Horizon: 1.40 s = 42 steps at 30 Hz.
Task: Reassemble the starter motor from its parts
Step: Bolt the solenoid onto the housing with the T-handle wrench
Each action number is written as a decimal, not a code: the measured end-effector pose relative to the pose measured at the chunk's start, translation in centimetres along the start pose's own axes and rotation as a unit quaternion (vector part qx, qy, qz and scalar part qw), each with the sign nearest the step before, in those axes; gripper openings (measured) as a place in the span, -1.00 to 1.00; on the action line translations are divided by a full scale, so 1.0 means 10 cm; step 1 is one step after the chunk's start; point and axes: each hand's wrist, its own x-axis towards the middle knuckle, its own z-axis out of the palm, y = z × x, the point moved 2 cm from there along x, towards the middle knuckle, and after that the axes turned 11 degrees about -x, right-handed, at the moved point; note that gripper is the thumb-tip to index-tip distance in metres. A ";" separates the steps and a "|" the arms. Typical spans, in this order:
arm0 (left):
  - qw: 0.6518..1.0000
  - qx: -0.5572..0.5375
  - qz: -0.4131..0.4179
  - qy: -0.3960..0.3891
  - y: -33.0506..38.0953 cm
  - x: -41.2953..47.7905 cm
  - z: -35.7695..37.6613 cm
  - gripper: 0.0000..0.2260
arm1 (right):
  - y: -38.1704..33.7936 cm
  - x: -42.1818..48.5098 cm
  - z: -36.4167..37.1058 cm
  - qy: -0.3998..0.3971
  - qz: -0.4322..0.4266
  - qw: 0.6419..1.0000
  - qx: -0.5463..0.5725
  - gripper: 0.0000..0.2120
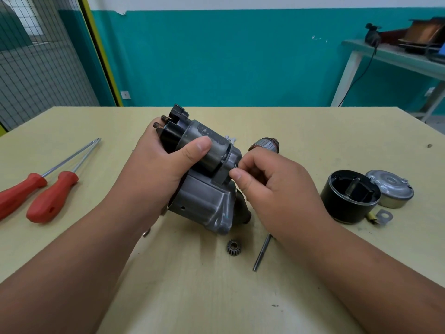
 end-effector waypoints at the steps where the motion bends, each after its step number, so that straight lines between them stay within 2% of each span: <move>1: 1.000 0.002 0.000 0.000 0.00 0.00 0.00 -0.38 | 0.00 0.00 0.00 0.001 -0.001 1.000 -0.001 -0.80; 9: 1.000 0.003 0.000 -0.013 -0.02 0.00 0.00 -0.36 | 0.02 0.00 -0.01 -0.012 0.017 1.000 0.022 -0.81; 16: 0.999 -0.029 -0.016 -0.042 -0.04 0.02 -0.05 -0.59 | 0.02 -0.01 0.01 -0.021 0.038 0.998 0.053 -0.83; 21: 0.996 -0.045 -0.025 -0.067 -0.04 0.04 -0.08 -0.51 | 0.02 -0.03 0.01 -0.024 0.037 0.997 0.062 -0.82; 28: 0.998 -0.029 -0.025 -0.051 -0.01 0.02 -0.03 -0.33 | 0.00 -0.02 0.01 -0.014 0.020 0.999 0.027 -0.81; 35: 0.999 -0.031 -0.036 -0.009 -0.01 -0.01 0.03 -0.36 | -0.05 -0.02 0.00 -0.005 -0.005 1.000 -0.002 -0.80; 37: 0.998 -0.043 -0.051 0.005 -0.02 -0.02 0.03 -0.45 | -0.08 -0.03 0.00 -0.005 -0.018 1.000 -0.010 -0.80; 40: 0.993 -0.080 -0.089 0.000 -0.04 -0.01 0.01 -0.70 | -0.16 -0.04 0.01 0.004 -0.046 0.999 -0.027 -0.81; 42: 0.984 -0.117 -0.131 0.003 -0.05 -0.01 -0.01 -0.74 | -0.22 -0.05 0.02 0.012 -0.065 0.997 -0.040 -0.81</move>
